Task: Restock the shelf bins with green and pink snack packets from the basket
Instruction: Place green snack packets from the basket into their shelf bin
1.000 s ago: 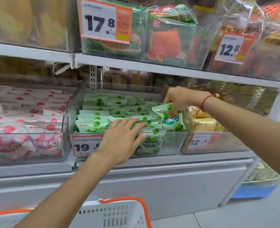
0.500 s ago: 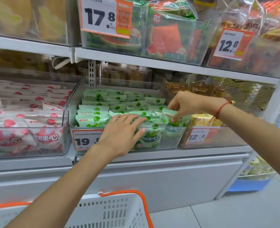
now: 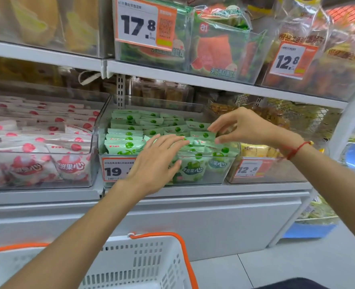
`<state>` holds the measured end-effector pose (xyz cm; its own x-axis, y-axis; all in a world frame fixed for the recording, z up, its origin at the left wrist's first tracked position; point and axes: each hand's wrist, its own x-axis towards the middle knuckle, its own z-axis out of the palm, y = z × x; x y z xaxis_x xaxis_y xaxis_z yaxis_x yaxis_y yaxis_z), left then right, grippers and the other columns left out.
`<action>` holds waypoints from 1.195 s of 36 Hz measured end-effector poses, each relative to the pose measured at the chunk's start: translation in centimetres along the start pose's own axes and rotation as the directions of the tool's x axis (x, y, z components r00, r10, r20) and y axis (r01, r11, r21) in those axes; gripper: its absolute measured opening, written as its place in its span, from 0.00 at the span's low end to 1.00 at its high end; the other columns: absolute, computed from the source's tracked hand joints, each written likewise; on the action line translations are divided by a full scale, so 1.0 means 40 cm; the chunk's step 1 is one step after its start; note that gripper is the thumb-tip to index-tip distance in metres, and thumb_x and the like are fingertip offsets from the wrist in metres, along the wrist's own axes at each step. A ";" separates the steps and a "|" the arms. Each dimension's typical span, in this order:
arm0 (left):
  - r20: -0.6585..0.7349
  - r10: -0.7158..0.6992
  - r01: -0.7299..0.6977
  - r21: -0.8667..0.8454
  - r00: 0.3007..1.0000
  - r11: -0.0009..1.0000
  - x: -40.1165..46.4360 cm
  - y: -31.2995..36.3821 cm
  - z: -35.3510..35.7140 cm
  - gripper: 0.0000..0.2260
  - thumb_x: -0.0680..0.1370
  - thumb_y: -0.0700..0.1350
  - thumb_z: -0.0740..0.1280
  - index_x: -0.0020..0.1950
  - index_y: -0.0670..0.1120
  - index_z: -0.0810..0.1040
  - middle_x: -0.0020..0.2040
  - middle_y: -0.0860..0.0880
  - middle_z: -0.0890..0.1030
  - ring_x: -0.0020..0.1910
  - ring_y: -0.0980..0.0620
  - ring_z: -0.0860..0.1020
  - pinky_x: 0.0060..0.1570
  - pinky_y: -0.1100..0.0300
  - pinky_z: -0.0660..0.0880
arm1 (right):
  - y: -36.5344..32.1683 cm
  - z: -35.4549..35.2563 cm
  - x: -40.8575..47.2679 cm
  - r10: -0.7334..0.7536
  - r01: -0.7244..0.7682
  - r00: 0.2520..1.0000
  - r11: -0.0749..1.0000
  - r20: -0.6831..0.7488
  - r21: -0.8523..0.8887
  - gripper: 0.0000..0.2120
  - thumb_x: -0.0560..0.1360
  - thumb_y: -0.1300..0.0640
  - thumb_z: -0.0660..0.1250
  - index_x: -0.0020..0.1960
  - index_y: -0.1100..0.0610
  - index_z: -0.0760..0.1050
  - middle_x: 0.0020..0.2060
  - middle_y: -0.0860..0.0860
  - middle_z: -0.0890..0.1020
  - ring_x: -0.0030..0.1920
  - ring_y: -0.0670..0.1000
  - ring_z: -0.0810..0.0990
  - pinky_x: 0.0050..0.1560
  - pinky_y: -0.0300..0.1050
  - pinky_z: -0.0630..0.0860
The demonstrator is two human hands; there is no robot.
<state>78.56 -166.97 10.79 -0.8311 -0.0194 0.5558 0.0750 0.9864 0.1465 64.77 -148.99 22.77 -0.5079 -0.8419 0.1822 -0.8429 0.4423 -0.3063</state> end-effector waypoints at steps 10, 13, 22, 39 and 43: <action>0.000 -0.468 0.463 -0.153 0.884 0.873 -0.404 -0.089 0.110 0.10 0.77 0.47 0.63 0.56 0.54 0.79 0.52 0.57 0.81 0.54 0.54 0.76 0.51 0.59 0.69 | -0.103 0.391 -0.022 -0.081 -0.035 0.872 0.973 0.483 0.228 0.08 0.73 0.66 0.70 0.51 0.60 0.82 0.42 0.56 0.85 0.38 0.45 0.81 0.42 0.33 0.76; 0.283 -0.623 0.669 -0.108 0.730 0.735 -0.539 -0.127 0.165 0.11 0.79 0.47 0.63 0.61 0.56 0.77 0.58 0.57 0.79 0.59 0.55 0.75 0.56 0.58 0.71 | -0.109 0.577 -0.025 -0.067 -0.025 0.763 0.991 0.643 0.132 0.09 0.74 0.64 0.68 0.53 0.59 0.82 0.43 0.55 0.85 0.36 0.45 0.79 0.40 0.31 0.72; 0.798 -0.557 0.831 0.138 0.228 0.539 -0.888 -0.136 0.365 0.14 0.82 0.42 0.58 0.64 0.55 0.74 0.65 0.55 0.75 0.54 0.55 0.77 0.55 0.61 0.74 | -0.137 1.067 -0.180 0.049 -0.060 0.409 0.998 0.911 -0.027 0.17 0.78 0.55 0.66 0.66 0.55 0.73 0.57 0.52 0.77 0.56 0.52 0.76 0.57 0.48 0.72; 0.865 -0.497 0.997 -0.044 0.068 0.060 -0.886 -0.051 0.464 0.07 0.79 0.50 0.65 0.52 0.49 0.71 0.52 0.48 0.77 0.41 0.52 0.76 0.39 0.63 0.72 | -0.098 1.162 -0.251 0.017 -0.185 0.488 0.979 0.872 0.084 0.19 0.70 0.53 0.74 0.56 0.54 0.70 0.53 0.51 0.77 0.50 0.50 0.73 0.47 0.43 0.71; 0.865 -0.489 0.983 -0.170 0.114 -0.072 -0.760 -0.090 0.377 0.12 0.78 0.54 0.66 0.56 0.49 0.76 0.59 0.48 0.76 0.52 0.52 0.75 0.51 0.58 0.72 | -0.089 1.013 -0.133 0.049 -0.371 0.454 0.918 0.890 0.139 0.32 0.69 0.52 0.76 0.69 0.52 0.67 0.63 0.52 0.73 0.62 0.54 0.74 0.60 0.48 0.74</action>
<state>95.25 -167.48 -18.96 -0.6078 -0.3431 -0.7161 -0.7285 -0.1178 0.6748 77.65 -158.61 -14.97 -0.1142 -0.6358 -0.7633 -0.5608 0.6755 -0.4788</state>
